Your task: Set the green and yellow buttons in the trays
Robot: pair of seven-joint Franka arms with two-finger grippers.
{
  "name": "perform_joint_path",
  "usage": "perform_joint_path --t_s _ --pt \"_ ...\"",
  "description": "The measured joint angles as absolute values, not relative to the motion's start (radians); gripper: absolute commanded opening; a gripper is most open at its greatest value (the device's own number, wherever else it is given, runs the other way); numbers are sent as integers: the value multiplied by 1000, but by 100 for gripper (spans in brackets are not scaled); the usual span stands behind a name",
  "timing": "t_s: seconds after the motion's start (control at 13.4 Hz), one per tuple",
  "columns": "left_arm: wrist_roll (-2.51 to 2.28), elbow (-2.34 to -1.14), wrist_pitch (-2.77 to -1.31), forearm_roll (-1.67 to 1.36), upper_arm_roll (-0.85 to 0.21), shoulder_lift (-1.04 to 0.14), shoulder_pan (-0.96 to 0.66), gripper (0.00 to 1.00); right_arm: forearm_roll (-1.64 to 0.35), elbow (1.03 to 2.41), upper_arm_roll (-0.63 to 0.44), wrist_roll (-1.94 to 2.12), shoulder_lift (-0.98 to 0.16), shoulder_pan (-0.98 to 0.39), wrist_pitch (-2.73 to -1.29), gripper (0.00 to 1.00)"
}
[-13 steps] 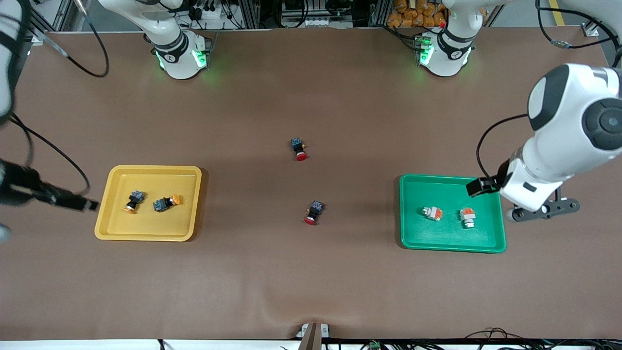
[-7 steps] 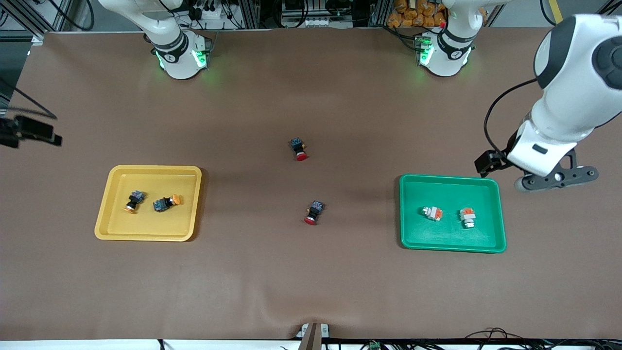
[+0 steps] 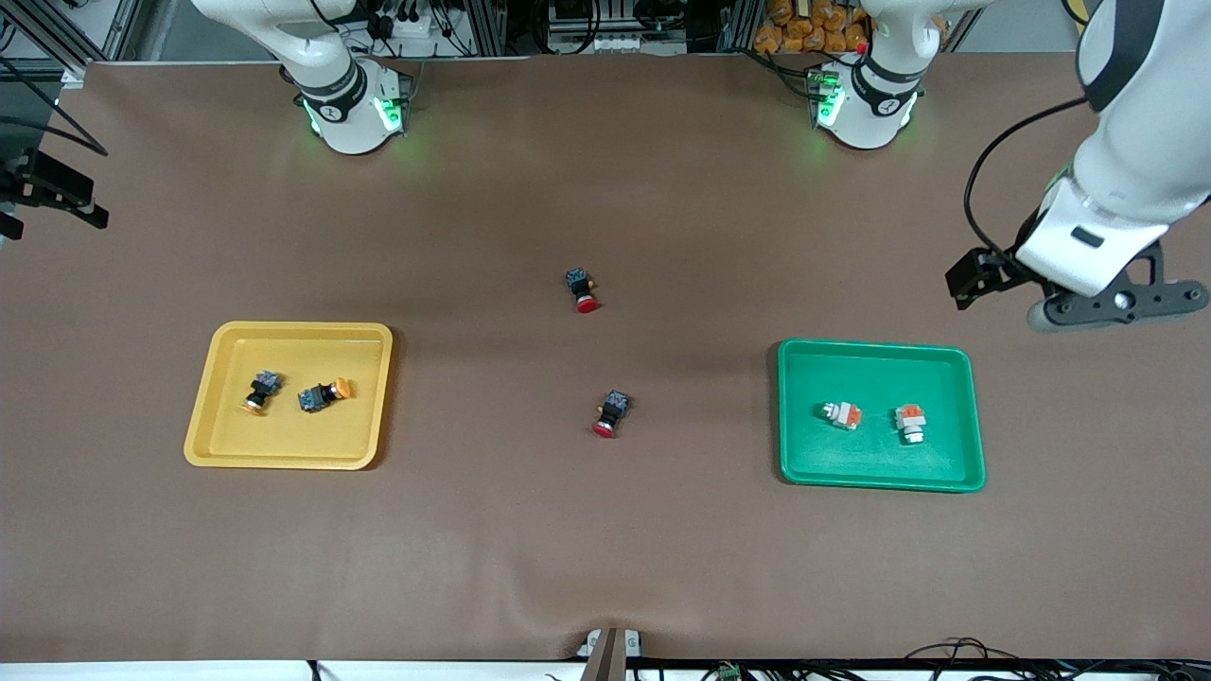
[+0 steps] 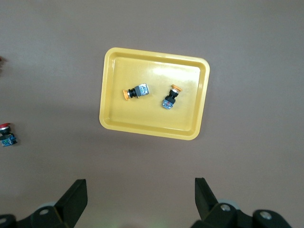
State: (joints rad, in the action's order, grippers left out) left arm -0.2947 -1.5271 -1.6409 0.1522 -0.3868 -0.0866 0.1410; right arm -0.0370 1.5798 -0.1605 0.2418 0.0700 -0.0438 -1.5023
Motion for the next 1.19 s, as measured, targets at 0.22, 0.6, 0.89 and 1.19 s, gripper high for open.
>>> perform_joint_path --t_s 0.22,0.6,0.89,1.19 --pt "-200 -1516 -1595 123 -330 -41 107 100 -35 1570 -160 259 69 -44 -1516 100" --pt "-156 -1559 -1499 -10 -91 36 -34 100 2 1553 -152 299 57 -44 -1507 100" --pt "-188 -1635 -1498 -11 -81 116 -80 100 3 1552 -147 321 54 -44 -1492 100" --pt "-234 -1656 -1499 -2 -80 153 -87 100 0 1549 -146 320 54 -44 -1491 100"
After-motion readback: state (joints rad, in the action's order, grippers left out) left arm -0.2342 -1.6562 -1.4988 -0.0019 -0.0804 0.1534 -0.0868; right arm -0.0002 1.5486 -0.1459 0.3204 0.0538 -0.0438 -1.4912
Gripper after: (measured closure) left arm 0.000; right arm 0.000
